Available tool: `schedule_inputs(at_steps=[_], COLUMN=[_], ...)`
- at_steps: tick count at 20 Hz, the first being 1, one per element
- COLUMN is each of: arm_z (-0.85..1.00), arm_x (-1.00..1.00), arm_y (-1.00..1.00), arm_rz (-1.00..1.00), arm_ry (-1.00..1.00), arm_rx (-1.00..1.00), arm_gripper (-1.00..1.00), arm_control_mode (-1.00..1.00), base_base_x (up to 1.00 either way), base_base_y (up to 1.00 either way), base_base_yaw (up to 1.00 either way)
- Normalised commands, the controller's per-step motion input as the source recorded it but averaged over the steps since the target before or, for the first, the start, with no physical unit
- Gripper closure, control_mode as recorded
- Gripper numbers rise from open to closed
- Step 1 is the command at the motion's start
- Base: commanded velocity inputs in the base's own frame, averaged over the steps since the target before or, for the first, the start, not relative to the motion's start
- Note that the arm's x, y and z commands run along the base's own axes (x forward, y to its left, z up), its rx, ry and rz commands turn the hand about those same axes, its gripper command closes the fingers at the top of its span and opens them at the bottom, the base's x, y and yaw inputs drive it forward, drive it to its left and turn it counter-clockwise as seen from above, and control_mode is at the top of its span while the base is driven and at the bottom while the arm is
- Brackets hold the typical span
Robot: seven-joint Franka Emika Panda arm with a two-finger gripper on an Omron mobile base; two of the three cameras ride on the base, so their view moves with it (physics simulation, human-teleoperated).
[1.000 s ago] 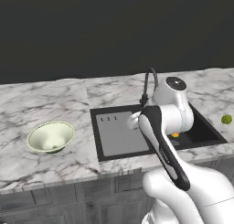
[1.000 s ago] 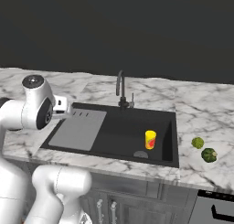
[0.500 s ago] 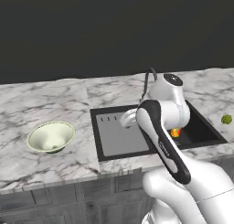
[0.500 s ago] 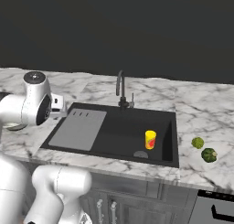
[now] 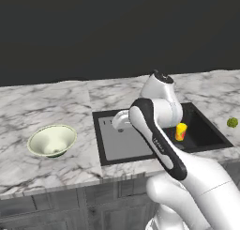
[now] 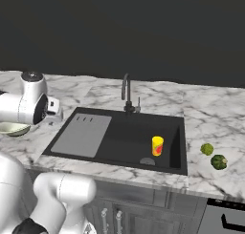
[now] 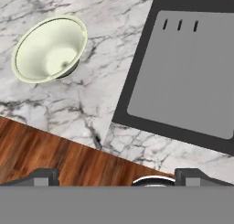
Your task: Remove the broccoli and broccoli from the sink. Then move the bowl and cup from the counter to the sink for washing.
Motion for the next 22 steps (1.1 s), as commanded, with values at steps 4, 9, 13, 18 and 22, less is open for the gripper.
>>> schedule_inputs(at_steps=[4, 9, 13, 18, 22], arm_z=[0.0, -0.03, -0.04, -0.06, -0.09], arm_x=[0.05, 0.02, 0.04, 0.06, 0.08], arm_y=[0.27, 0.29, 0.29, 0.29, 0.3], arm_rz=[-0.02, -0.03, -0.03, -0.02, -0.03], arm_ry=[0.09, 0.07, 0.06, 0.04, 0.05], arm_rx=[0.04, 0.04, 0.05, 0.04, 0.03], arm_gripper=[-1.0, -1.0, -1.0, -1.0, -1.0], arm_control_mode=[-1.0, -1.0, -1.0, -1.0, -1.0], base_base_x=[0.0, 0.0, 0.0, 0.0, 0.0], base_base_y=[0.0, 0.0, 0.0, 0.0, 0.0], base_base_yaw=[0.0, 0.0, 0.0, 0.0, 0.0])
